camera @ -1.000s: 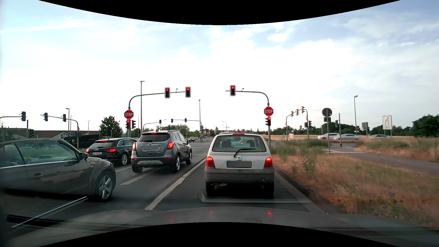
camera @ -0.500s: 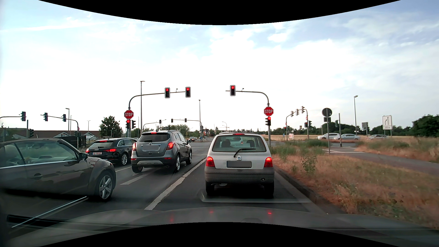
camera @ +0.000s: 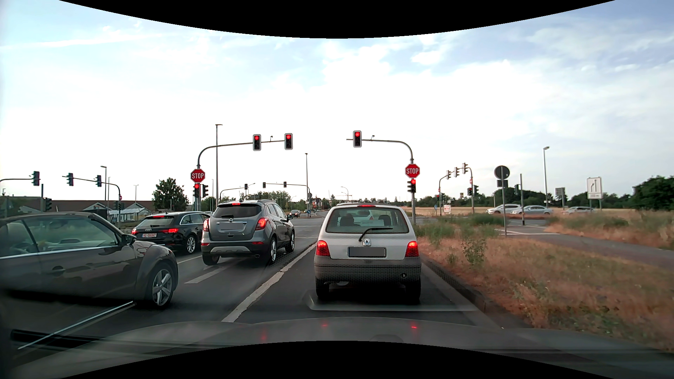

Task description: Follow the waypoints while adhering to traffic rules and regulations

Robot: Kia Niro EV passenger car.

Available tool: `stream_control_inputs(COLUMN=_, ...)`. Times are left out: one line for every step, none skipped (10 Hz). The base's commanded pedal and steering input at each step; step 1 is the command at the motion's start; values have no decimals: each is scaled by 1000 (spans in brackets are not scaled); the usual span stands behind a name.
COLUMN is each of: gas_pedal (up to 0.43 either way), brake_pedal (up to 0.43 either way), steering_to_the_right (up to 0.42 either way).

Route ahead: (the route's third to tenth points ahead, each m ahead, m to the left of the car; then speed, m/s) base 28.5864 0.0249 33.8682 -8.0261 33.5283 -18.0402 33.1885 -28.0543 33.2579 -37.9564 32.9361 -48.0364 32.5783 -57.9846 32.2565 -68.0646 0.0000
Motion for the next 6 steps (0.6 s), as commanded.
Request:
stream_control_inputs(gas_pedal=0, brake_pedal=378, steering_to_the_right=-9)
stream_control_inputs(gas_pedal=0, brake_pedal=378, steering_to_the_right=-10)
stream_control_inputs(gas_pedal=0, brake_pedal=378, steering_to_the_right=-9)
stream_control_inputs(gas_pedal=0, brake_pedal=378, steering_to_the_right=-10)
stream_control_inputs(gas_pedal=0, brake_pedal=378, steering_to_the_right=-10)
stream_control_inputs(gas_pedal=0, brake_pedal=378, steering_to_the_right=-10)
